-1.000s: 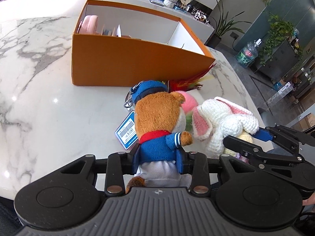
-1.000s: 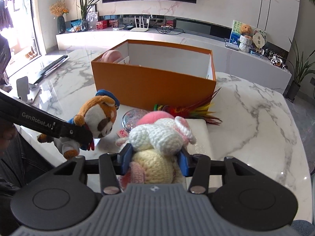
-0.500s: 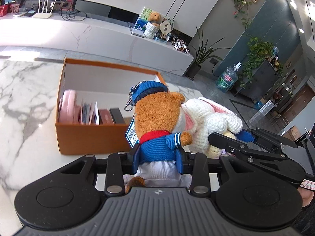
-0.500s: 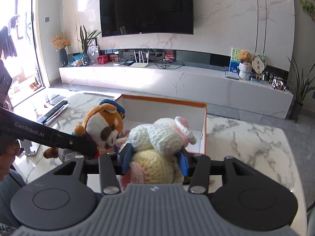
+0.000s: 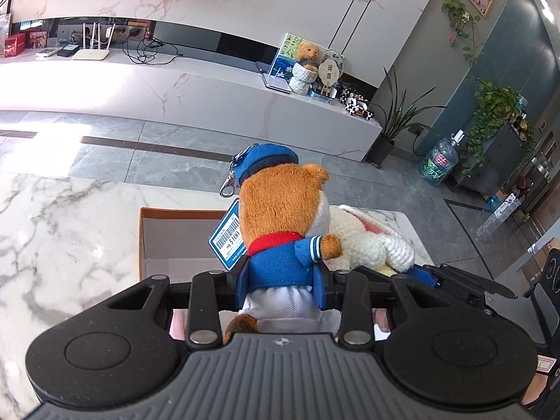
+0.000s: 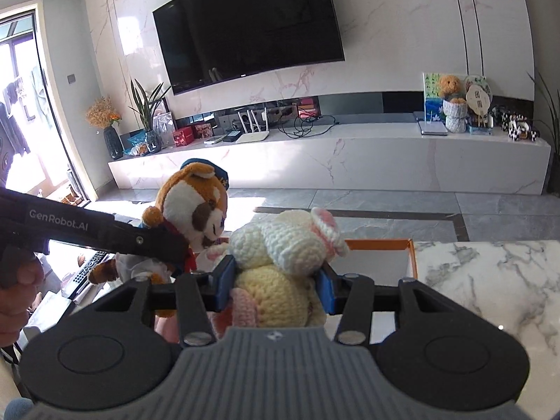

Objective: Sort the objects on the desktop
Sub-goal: 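Carry the bear in the left gripper while the right gripper carries the bunny over the box, then lower both plushes into the orange box and open both grippers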

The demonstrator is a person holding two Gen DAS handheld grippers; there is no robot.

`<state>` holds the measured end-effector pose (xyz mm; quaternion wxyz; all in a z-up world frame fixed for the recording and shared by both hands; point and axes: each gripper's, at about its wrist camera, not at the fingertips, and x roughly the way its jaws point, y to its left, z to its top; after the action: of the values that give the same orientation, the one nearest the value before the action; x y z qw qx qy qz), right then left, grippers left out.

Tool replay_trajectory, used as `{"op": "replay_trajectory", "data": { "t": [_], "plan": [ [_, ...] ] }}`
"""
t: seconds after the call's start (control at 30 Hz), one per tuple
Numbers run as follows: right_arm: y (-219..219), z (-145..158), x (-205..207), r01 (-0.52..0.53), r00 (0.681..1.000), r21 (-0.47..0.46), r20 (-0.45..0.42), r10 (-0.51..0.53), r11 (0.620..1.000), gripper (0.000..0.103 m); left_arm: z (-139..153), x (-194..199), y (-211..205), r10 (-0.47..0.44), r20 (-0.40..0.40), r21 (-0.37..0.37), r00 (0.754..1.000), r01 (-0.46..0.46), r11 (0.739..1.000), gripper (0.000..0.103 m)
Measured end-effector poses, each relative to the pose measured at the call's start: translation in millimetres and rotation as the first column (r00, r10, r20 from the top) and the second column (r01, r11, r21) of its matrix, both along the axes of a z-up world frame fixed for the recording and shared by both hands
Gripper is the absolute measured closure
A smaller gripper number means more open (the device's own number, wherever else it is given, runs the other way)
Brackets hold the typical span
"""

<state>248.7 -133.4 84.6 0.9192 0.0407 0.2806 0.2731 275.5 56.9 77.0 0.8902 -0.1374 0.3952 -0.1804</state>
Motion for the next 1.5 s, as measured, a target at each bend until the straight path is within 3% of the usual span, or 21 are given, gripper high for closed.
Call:
{"op": "replay_trajectory", "data": {
  "t": [0.3,0.63,0.9,1.07,1.2,1.3,1.43,1.5],
  "plan": [
    [16,-53,50,0.007,0.991,0.02,-0.132,-0.004,1.0,0.053,-59,42,7,0.036,-0.125,0.09,0.991,-0.025,0.996,0.063],
    [27,-77,67,-0.018,0.979,0.029,-0.202,0.024,0.999,0.053,-87,64,3,0.079,-0.23,0.177,0.97,-0.039,0.983,0.062],
    [39,-88,77,-0.031,0.962,0.005,-0.269,0.032,0.999,0.052,-91,66,-10,0.085,-0.235,0.258,0.968,-0.022,0.966,0.06],
    [47,-94,80,-0.041,0.953,-0.012,-0.302,0.035,0.999,0.052,-83,62,-5,0.095,-0.218,0.261,0.971,-0.036,0.965,0.053],
    [46,-94,81,-0.036,0.949,-0.016,-0.314,0.029,0.999,0.052,-67,53,0,0.075,-0.183,0.253,0.98,-0.027,0.967,0.053],
    [48,-94,80,-0.031,0.946,-0.019,-0.325,0.023,0.999,0.052,-62,49,0,0.03,-0.193,0.246,0.981,0.019,0.969,0.07],
    [56,-95,81,-0.032,0.943,-0.039,-0.333,0.017,0.999,0.052,-65,47,-12,0.005,-0.195,0.331,0.981,0.061,0.942,0.08],
    [57,-97,82,-0.031,0.939,-0.042,-0.344,0.015,0.999,0.052,-70,49,-16,-0.008,-0.212,0.334,0.977,0.08,0.939,0.082]
  ]
}}
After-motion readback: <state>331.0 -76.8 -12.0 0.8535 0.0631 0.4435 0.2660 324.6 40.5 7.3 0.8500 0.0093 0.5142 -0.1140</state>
